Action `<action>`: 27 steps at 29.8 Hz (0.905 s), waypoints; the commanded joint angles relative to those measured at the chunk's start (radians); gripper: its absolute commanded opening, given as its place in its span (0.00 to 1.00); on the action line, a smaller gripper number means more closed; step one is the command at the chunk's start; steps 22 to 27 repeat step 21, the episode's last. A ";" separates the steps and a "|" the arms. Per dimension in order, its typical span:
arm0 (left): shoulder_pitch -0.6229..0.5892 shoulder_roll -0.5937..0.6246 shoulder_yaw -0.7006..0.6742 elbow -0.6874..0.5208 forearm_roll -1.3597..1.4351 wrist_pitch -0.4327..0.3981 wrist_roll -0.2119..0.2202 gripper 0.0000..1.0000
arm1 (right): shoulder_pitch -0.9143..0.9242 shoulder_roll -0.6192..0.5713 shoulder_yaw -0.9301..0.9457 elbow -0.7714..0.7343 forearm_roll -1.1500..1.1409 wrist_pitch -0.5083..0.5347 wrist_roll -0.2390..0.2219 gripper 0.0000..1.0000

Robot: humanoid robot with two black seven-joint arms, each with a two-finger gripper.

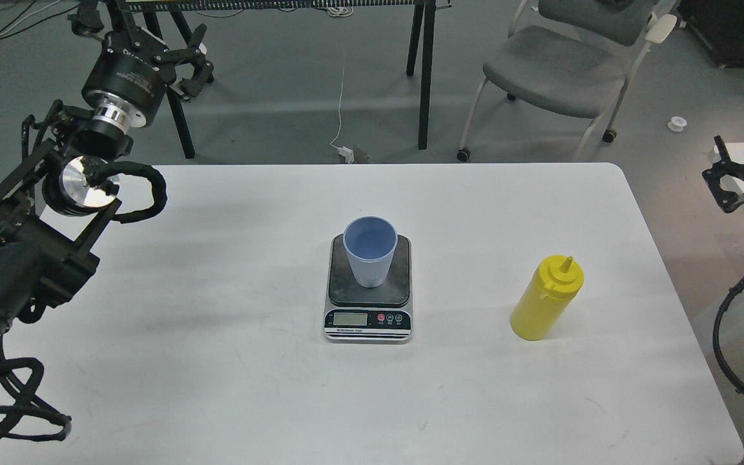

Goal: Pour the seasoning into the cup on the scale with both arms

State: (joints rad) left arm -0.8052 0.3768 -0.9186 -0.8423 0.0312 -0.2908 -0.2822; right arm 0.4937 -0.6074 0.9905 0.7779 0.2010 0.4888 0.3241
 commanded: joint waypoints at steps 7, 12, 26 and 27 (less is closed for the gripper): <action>0.020 0.001 0.001 0.008 -0.001 -0.007 0.003 1.00 | 0.203 0.169 -0.061 -0.252 -0.005 0.000 -0.017 0.99; 0.041 -0.001 0.001 0.006 -0.002 -0.005 0.002 1.00 | 0.218 0.170 -0.061 -0.261 -0.005 0.000 -0.017 0.99; 0.096 -0.015 -0.003 -0.009 -0.002 -0.005 -0.003 1.00 | 0.287 0.167 -0.072 -0.310 -0.006 0.000 -0.023 0.99; 0.096 -0.015 -0.003 -0.009 -0.002 -0.005 -0.003 1.00 | 0.287 0.167 -0.072 -0.310 -0.006 0.000 -0.023 0.99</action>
